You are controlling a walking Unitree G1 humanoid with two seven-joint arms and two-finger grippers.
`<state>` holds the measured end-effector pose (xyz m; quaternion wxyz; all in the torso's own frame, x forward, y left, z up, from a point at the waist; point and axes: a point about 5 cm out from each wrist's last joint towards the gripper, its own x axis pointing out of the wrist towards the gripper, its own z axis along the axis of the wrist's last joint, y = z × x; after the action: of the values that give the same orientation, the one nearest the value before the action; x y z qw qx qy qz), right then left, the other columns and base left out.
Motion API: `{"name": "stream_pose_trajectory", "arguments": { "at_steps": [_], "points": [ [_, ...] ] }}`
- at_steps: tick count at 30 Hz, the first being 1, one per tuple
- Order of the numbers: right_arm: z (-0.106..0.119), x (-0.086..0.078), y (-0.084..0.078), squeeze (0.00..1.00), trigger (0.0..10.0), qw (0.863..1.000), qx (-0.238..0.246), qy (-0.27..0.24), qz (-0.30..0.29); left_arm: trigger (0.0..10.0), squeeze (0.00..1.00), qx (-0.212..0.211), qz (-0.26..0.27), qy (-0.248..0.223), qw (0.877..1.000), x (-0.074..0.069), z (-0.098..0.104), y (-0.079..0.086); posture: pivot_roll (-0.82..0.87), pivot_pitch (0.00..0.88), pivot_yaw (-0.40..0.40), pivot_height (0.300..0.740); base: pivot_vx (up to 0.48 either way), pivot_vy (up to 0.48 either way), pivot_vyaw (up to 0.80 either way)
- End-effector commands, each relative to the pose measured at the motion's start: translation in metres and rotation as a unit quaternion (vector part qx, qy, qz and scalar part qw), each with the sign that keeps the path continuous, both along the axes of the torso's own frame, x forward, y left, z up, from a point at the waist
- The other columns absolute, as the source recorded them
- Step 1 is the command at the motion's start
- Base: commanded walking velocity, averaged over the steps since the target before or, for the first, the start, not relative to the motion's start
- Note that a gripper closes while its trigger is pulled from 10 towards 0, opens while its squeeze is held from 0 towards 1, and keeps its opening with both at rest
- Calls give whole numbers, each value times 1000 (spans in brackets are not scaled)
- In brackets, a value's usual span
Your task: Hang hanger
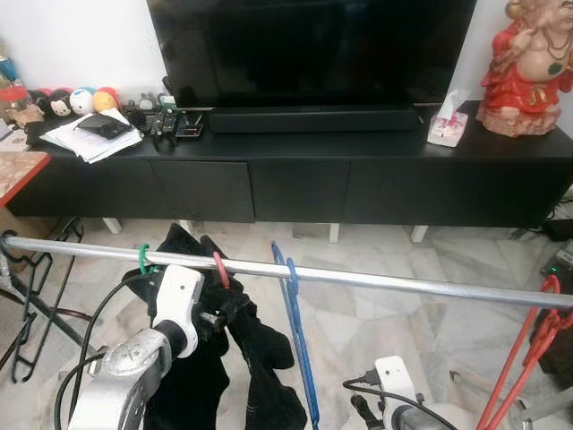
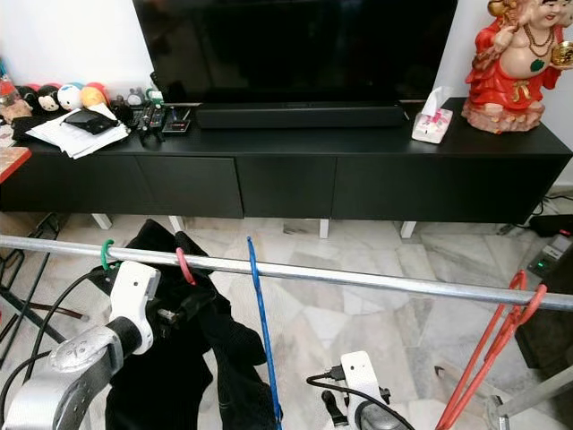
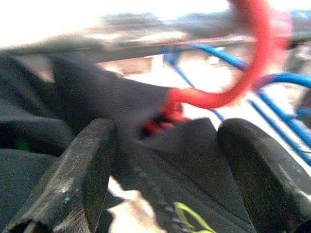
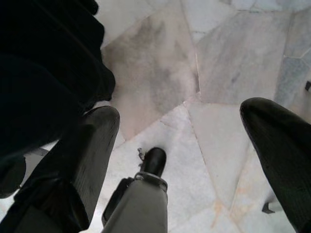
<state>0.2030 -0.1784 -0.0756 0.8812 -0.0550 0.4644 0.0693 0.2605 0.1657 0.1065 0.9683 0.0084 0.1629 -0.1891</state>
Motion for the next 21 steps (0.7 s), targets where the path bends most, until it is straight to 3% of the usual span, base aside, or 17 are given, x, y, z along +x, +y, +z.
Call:
{"name": "stream_pose_trajectory", "arguments": {
  "at_steps": [1, 5, 9, 16, 21],
  "points": [
    [0, 0, 1, 0, 10000, 1000, 3, 2, -1, 10000, 0, 15, 8, 9, 1000, 4, 1, 0, -8, 0, 33, 740, 0, 0, 0],
    [0, 0, 2, 0, 10000, 1000, 5, 2, -2, 10000, 0, 34, 26, 29, 999, 12, 2, -3, -11, 0, 36, 740, 0, 0, 0],
    [0, 0, 2, 0, 10000, 1000, 5, 2, -3, 10000, 0, 41, 36, 44, 998, 13, 0, -2, -9, 0, 35, 740, 0, 0, 0],
    [0, 0, 2, 0, 10000, 1000, 5, 3, -1, 10000, 0, 56, 31, 68, 996, 5, -1, 4, -5, 0, 34, 740, 0, 0, 0],
    [0, 0, 2, 0, 10000, 1000, 4, 3, 0, 10000, 0, 66, -3, 68, 996, -4, 7, 5, -5, 0, 29, 740, 0, 0, 0]
  ]
}}
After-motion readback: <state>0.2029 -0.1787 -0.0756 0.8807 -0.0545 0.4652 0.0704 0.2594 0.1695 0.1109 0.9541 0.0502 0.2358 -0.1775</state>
